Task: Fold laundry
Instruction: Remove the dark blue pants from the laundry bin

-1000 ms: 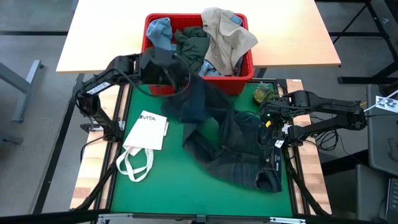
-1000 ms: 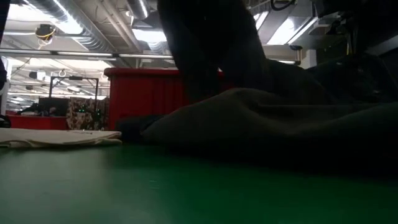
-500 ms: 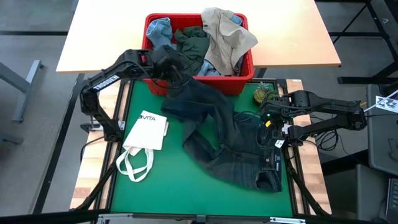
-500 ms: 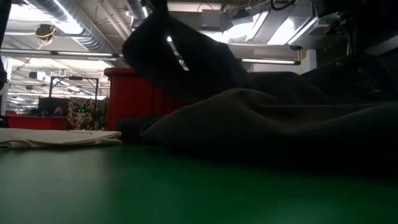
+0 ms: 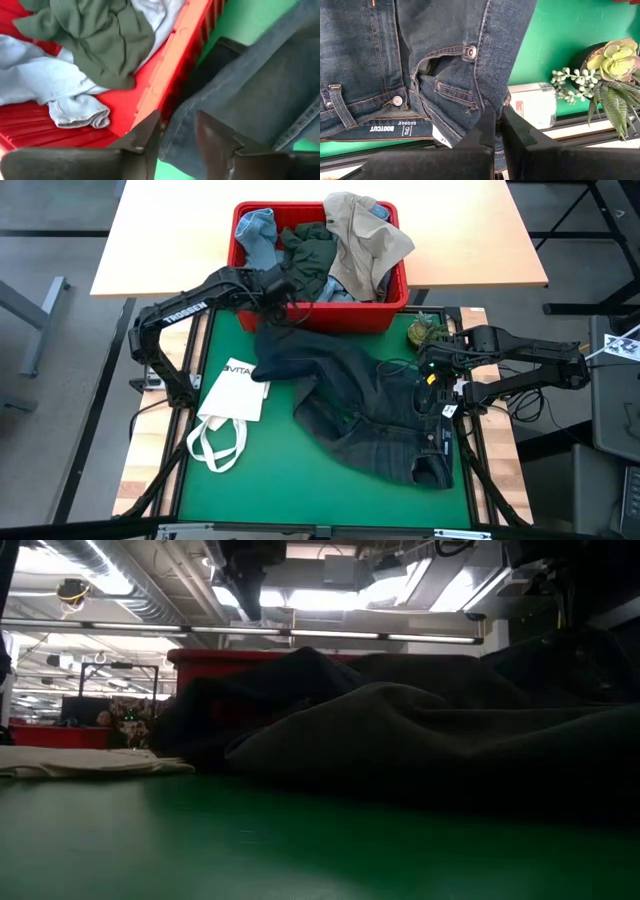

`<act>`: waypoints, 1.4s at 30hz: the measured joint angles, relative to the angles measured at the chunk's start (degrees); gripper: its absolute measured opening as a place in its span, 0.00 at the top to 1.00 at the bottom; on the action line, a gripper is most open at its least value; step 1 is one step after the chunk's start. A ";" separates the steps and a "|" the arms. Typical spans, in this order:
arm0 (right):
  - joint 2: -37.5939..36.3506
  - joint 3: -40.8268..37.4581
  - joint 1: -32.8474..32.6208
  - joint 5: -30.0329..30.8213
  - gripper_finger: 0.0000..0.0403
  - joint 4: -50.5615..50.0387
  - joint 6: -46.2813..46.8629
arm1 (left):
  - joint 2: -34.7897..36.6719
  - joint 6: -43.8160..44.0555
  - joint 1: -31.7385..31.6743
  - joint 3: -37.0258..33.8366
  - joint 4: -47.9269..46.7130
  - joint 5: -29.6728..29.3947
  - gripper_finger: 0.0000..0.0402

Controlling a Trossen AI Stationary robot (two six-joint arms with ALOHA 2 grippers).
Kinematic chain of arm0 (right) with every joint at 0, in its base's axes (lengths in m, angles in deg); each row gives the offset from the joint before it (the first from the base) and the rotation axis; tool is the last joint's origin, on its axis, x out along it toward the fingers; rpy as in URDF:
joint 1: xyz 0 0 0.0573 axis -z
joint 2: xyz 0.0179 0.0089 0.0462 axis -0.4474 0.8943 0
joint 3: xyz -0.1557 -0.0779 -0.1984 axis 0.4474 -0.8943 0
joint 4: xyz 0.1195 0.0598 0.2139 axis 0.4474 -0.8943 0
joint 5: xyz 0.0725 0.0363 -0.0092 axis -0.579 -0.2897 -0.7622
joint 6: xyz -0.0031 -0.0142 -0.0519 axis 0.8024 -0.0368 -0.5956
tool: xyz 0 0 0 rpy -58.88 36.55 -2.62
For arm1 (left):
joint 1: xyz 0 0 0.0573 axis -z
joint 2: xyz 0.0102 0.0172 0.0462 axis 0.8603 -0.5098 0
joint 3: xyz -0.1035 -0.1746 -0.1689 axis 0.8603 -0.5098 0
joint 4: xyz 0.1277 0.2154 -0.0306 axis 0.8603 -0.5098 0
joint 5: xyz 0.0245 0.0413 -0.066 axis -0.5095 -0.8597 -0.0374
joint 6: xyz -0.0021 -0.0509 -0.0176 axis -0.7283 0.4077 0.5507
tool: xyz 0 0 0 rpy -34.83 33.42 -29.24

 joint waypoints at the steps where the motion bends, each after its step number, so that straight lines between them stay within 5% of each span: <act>1: 0.00 -0.01 0.00 0.00 0.97 0.00 0.00 | -0.01 0.07 -0.02 0.00 -0.25 0.24 0.69; 12: 0.00 -0.01 0.00 0.00 0.97 0.00 0.09 | 0.02 8.45 10.11 -2.17 -4.08 20.87 0.68; 19: 0.00 0.00 0.00 0.00 0.97 0.00 0.13 | -0.04 10.72 19.71 -13.43 1.50 20.46 0.72; 25: 0.00 -0.01 -0.01 0.00 0.97 0.00 0.17 | -0.04 10.97 24.32 -26.40 16.26 19.92 0.74; 34: 0.00 0.00 -0.02 0.00 0.97 0.00 0.20 | -0.04 12.24 24.96 -41.86 35.15 18.94 0.74; 42: 0.00 0.00 0.00 -0.01 0.97 0.00 0.20 | -0.02 10.94 24.38 -49.05 43.11 11.18 0.74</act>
